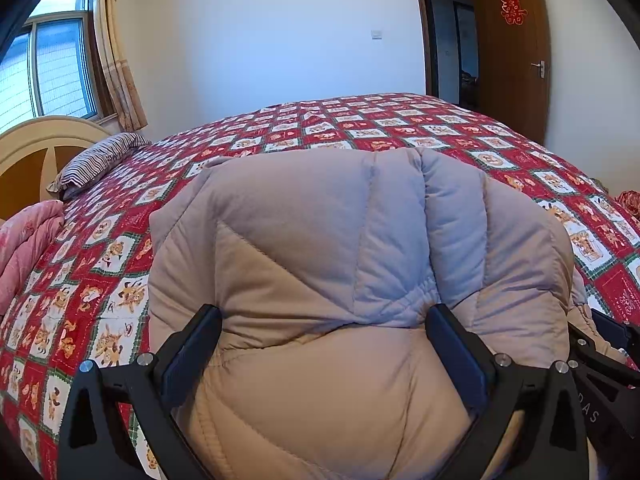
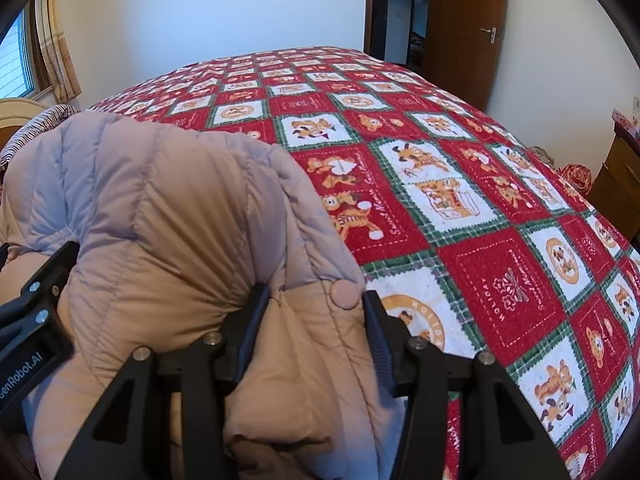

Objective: Fold large clothes
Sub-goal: 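Grasp the jacket bundle with both grippers from opposite sides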

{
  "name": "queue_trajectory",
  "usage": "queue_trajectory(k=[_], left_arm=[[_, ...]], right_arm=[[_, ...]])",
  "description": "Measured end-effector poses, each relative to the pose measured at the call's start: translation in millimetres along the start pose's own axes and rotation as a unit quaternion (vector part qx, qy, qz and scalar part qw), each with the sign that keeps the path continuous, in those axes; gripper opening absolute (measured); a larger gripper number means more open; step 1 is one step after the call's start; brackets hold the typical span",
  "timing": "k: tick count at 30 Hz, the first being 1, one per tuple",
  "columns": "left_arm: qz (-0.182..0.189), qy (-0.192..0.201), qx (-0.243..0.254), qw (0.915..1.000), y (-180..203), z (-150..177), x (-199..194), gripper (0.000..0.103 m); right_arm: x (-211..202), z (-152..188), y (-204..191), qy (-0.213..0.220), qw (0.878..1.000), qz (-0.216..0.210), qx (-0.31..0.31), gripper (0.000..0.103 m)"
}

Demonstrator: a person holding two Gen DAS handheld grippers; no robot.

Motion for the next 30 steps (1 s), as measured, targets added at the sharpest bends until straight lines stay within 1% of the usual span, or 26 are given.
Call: queue_trajectory(k=[8, 15, 17, 18, 19, 20, 21, 22, 23, 24, 25, 26, 28, 29, 30], left_arm=[[-0.007, -0.001, 0.005, 1.0, 2, 0, 3, 0.102], [-0.008, -0.007, 0.009, 0.9999, 4, 0, 4, 0.102], [-0.003, -0.014, 0.012, 0.9998, 2, -4, 0, 0.102], [0.004, -0.018, 0.014, 0.9997, 0, -6, -3, 0.102], [0.017, -0.021, 0.021, 0.9994, -3, -9, -10, 0.102], [0.024, -0.018, 0.026, 0.9992, -9, -12, -18, 0.102], [0.021, -0.007, 0.028, 0.9994, -15, -15, -27, 0.102], [0.01, 0.015, 0.026, 0.9995, -26, -20, -39, 0.102], [0.002, 0.029, 0.024, 0.9993, -34, -23, -47, 0.102], [-0.007, 0.042, 0.02, 0.9989, -44, -27, -53, 0.102], [-0.019, 0.046, 0.013, 0.9987, -55, -30, -54, 0.102], [-0.035, 0.038, 0.004, 0.9987, -65, -31, -49, 0.102], [-0.05, 0.016, -0.015, 0.9985, -80, -26, -37, 0.102], [-0.044, 0.004, -0.024, 0.9987, -83, -21, -30, 0.102], [-0.031, -0.01, -0.031, 0.999, -83, -13, -21, 0.102]], right_arm=[[1, 1, -2, 0.0, 1.0, 0.01, -0.008, 0.052], [4, 2, -2, -0.012, 1.0, 0.001, -0.005, 0.053], [4, 1, -2, -0.016, 1.0, 0.002, -0.01, 0.053], [4, 0, -2, -0.02, 1.0, 0.001, -0.014, 0.053], [4, -3, -1, -0.026, 0.999, 0.001, -0.019, 0.055], [1, -7, 1, -0.033, 0.999, 0.001, -0.024, 0.058], [-3, -12, 4, -0.04, 0.999, 0.0, -0.023, 0.059], [-11, -18, 9, -0.043, 0.999, -0.002, -0.013, 0.059], [-23, -26, 12, -0.031, 1.0, -0.004, -0.004, 0.063], [-38, -36, 14, -0.003, 1.0, -0.003, 0.002, 0.068], [-47, -43, 14, 0.017, 1.0, -0.003, 0.002, 0.078], [-55, -51, 11, 0.035, 0.999, -0.007, -0.001, 0.081], [-59, -65, -1, 0.052, 0.998, -0.033, -0.013, 0.081], [-55, -68, -8, 0.053, 0.997, -0.041, -0.026, 0.08], [-49, -70, -15, 0.051, 0.997, -0.048, -0.039, 0.077]])
Point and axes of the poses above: each gripper's, at about its wrist camera, not at the fingertips, and x roughly the way its jaws point, y to its right, z to its underside, the point moved 3 cm from there along x, roughly the way its jaws point, and after that the axes turned 4 degrees about y, right-handed, at the moved point
